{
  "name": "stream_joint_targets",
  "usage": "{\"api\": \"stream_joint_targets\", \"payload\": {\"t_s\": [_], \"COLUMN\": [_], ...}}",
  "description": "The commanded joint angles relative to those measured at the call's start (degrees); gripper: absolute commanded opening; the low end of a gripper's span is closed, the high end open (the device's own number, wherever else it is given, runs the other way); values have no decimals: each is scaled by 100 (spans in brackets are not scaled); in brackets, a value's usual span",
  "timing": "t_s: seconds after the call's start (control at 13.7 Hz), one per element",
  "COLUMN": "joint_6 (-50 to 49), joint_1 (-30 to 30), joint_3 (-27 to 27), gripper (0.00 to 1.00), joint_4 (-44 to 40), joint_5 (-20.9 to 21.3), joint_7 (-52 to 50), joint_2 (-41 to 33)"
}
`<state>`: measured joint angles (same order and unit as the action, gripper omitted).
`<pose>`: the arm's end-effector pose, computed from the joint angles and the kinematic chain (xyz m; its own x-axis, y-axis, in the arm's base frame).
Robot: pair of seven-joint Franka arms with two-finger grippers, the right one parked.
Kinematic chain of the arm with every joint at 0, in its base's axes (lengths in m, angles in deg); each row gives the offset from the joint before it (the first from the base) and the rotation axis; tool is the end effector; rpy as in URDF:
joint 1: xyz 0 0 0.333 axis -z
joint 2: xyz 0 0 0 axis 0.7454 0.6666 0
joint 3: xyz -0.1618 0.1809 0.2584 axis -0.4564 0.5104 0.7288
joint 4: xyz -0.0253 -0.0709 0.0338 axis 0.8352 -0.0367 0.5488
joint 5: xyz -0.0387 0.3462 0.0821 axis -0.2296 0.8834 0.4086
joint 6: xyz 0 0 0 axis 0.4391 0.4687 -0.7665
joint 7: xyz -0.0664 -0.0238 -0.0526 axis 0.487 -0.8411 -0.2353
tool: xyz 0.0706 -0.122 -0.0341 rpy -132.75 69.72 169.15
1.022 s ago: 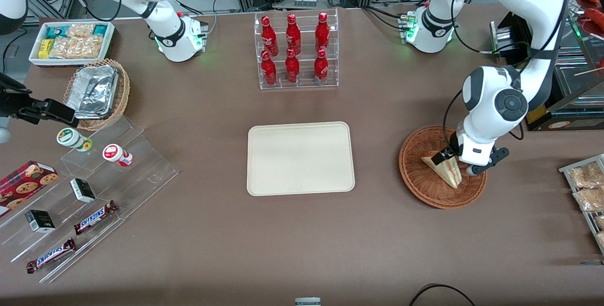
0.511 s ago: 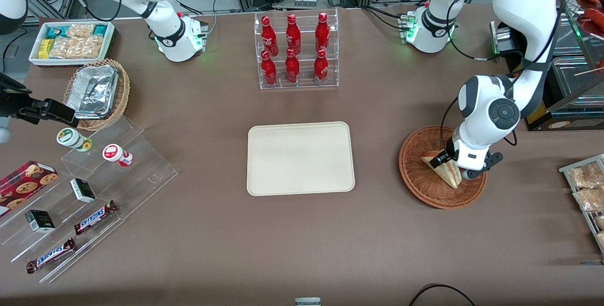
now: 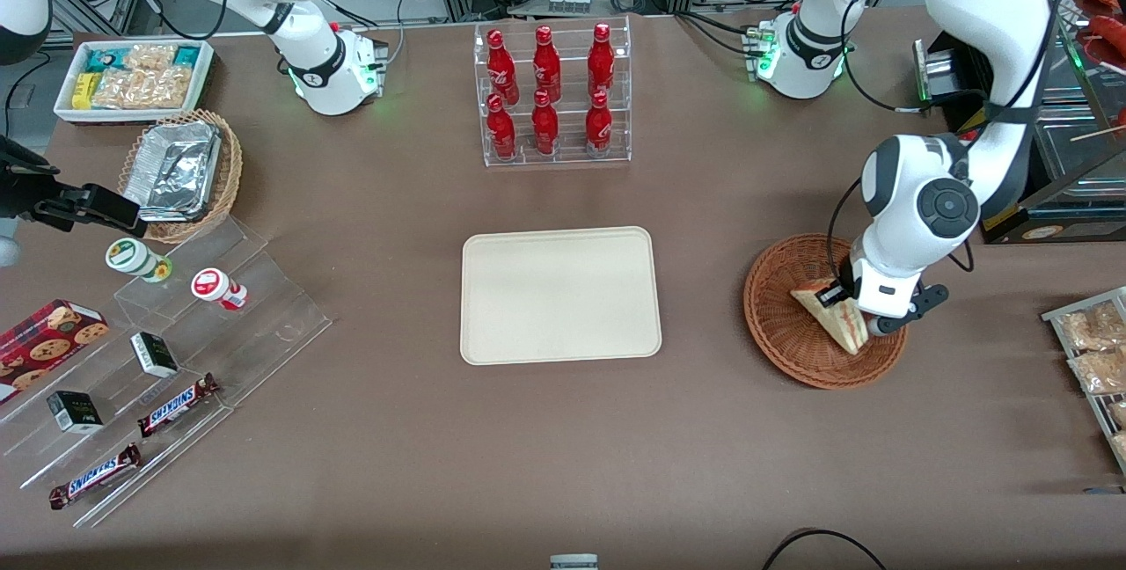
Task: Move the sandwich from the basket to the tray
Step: 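Lift the sandwich and carry it over the cream tray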
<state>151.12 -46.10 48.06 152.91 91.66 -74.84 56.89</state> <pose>0.5472 -0.0642 0.3215 0.8926 0.4508 0.0017 0.4500 -0.8909 -0.0610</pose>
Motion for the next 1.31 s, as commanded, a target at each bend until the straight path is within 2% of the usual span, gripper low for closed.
{"api": "stream_joint_targets", "payload": {"t_s": [0.0, 0.22, 0.44, 0.8, 1.24], "joint_6": [-1055, -1628, -1753, -1709, -1656], "joint_1": [229, 738, 1230, 2320, 3208], "joint_3": [-42, -42, -51, -68, -77], "gripper": [0, 0, 0, 0, 0], "joint_4": [-730, -1513, -2146, -3095, -3914], "joint_5": [191, 112, -361, -389, -380], "joint_7": [-44, -141, -220, -246, -238], "joint_2": [-234, -147, 107, 1055, 2067]}}
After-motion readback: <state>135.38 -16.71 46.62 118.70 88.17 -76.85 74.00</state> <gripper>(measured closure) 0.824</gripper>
